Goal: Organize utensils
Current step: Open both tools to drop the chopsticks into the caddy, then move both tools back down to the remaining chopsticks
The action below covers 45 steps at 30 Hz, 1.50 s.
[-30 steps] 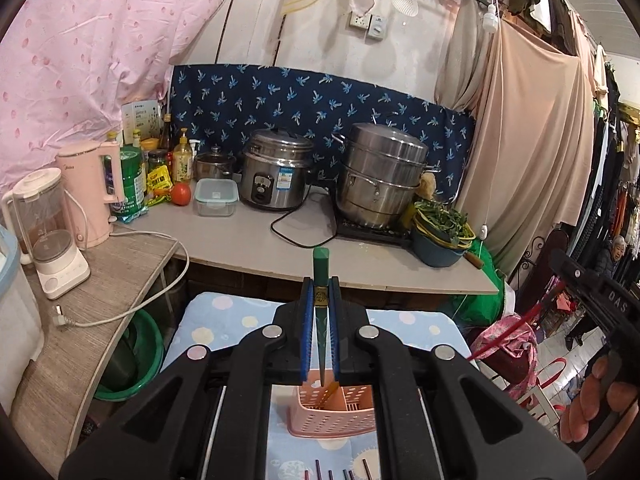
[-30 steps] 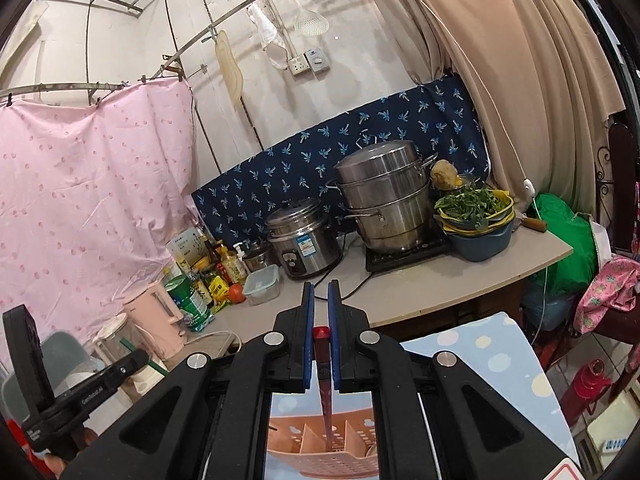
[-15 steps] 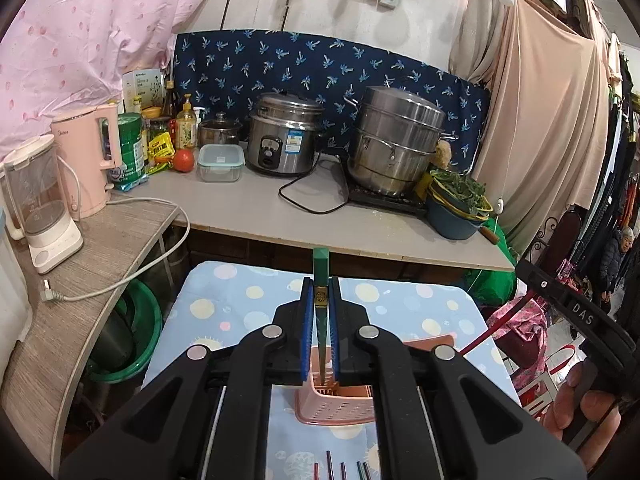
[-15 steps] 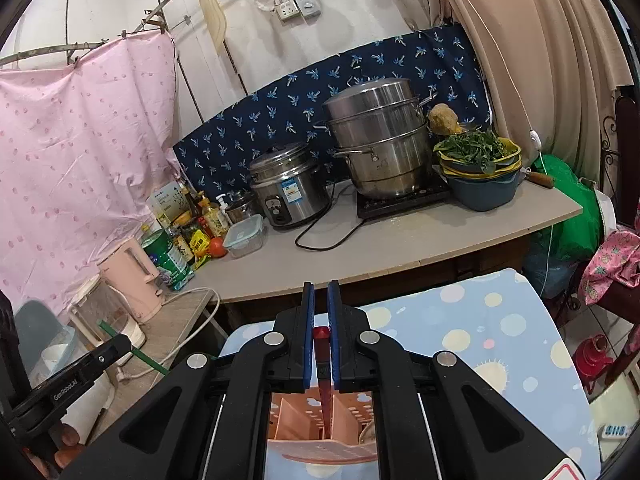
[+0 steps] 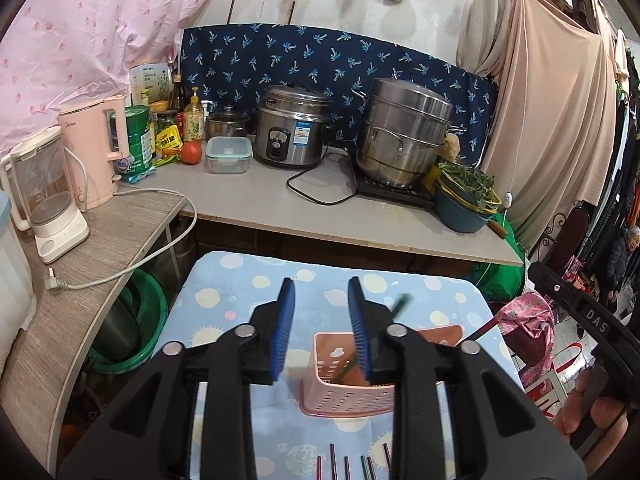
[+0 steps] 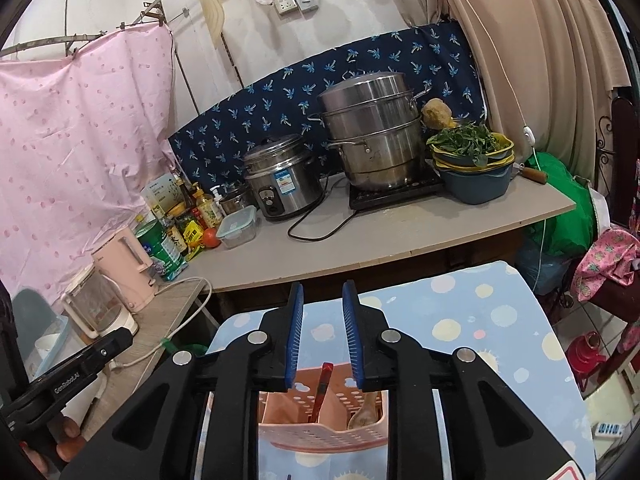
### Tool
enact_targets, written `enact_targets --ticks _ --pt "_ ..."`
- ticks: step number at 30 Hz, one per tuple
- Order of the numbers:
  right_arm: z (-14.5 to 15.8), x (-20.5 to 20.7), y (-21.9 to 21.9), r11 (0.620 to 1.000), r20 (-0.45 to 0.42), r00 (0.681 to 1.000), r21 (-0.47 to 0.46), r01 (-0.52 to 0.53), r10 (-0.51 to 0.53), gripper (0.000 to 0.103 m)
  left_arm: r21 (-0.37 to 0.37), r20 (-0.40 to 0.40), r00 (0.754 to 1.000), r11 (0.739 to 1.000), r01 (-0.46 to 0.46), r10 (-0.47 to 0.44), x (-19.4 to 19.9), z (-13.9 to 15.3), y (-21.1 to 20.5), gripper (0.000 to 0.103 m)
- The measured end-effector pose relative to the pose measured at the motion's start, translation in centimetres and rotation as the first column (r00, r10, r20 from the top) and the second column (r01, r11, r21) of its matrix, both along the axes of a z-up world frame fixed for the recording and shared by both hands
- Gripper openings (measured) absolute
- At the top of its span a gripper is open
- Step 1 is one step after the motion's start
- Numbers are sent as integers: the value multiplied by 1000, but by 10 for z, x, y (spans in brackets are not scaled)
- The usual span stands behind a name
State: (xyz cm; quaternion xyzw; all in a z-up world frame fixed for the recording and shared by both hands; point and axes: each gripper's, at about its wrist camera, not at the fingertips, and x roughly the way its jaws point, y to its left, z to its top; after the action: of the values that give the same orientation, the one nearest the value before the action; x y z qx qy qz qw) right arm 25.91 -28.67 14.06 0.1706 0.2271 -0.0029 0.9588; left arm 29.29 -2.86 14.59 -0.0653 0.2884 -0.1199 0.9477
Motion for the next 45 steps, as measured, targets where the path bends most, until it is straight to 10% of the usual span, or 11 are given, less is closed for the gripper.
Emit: enact_targets --ticks 14,45 --pt "-22 -71 16 998 -79 995 -15 -61 60 21 32 -32 999 999 -1 2 -46 -16 10 31" --pt "-193 -210 62 991 -463 878 -1 -136 120 21 154 -303 953 986 63 -13 -175 -164 22 30"
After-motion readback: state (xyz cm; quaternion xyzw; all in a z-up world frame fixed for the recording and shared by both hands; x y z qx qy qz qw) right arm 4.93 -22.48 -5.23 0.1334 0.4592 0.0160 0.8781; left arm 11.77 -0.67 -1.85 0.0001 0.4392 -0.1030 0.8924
